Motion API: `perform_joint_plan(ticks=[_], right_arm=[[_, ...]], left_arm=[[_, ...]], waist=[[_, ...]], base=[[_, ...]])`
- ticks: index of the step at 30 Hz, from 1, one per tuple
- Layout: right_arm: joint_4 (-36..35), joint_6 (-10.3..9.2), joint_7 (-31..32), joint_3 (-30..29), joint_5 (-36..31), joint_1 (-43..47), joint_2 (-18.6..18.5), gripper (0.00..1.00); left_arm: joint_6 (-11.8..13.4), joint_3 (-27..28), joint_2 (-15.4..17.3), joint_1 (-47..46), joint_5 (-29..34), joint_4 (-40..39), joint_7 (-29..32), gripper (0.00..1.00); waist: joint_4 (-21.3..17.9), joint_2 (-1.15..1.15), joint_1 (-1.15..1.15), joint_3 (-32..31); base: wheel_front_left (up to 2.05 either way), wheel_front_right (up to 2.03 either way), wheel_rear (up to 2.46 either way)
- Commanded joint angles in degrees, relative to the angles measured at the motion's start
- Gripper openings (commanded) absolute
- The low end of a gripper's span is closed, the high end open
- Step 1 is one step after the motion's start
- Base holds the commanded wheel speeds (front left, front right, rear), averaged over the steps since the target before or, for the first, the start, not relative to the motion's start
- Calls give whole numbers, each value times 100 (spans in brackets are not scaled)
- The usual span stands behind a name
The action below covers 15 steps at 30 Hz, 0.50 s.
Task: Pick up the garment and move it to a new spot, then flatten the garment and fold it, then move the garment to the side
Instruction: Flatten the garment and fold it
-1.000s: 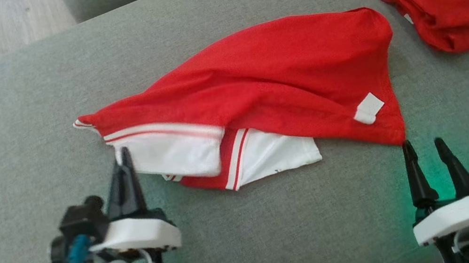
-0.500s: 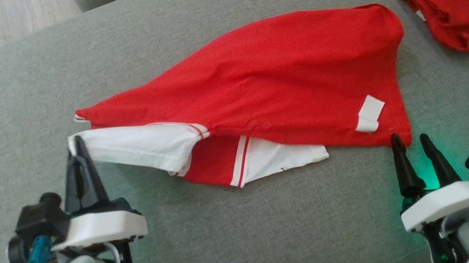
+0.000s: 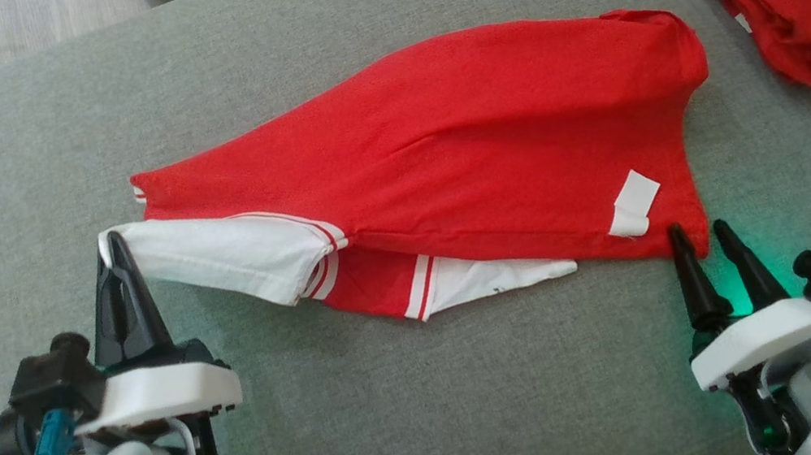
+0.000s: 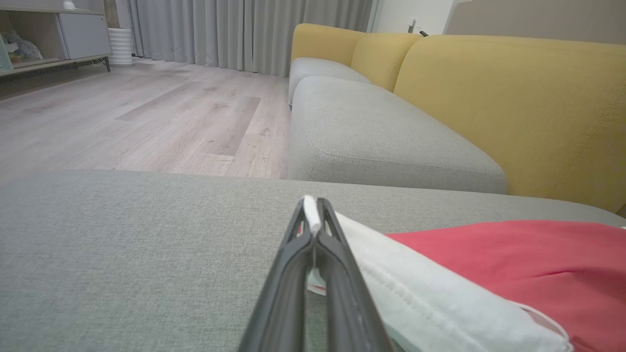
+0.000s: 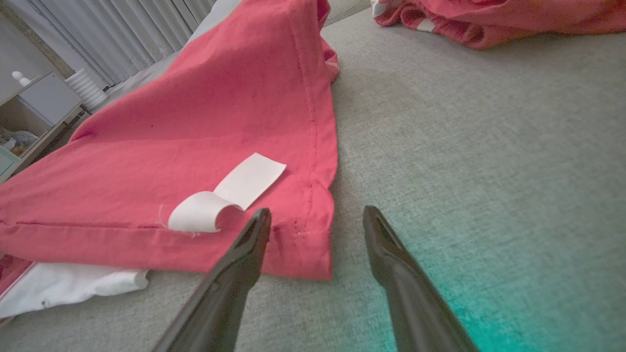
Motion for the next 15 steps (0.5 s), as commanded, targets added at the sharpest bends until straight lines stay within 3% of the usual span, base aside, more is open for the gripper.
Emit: perform_joint_plan(ticks=[1,3,4,5,8,15], right_arm=[[-175,39,-22,146,-55,-71,-67,76],[-201,39,-22,161,-74,-46,-63,59],[-201,39,-22,161,-74,-46,-63,59],[-197,39,-22,181,-69,-31,-59,49],[-155,39,-22,213,-27,-12,-56,45],[-118,39,-22,224,58,-2,-77,15]], left_arm=[[53,229,151,-68,43,-205,-7,0],[59,221,150,-64,40,-205,-6,0],[59,221,150,-64,40,-205,-6,0],[59,216,149,-62,36,-204,-4,0],[61,206,148,-60,24,-200,1,0],[56,189,152,-64,-6,-192,8,0]], waist=[[-5,0,0,-6],[-9,0,0,-13],[-9,0,0,-13],[-10,0,0,-16],[-17,0,0,-30],[-20,0,0,-48]], base=[[0,0,0],[0,0,0],[0,0,0],[0,0,0],[0,0,0],[0,0,0]])
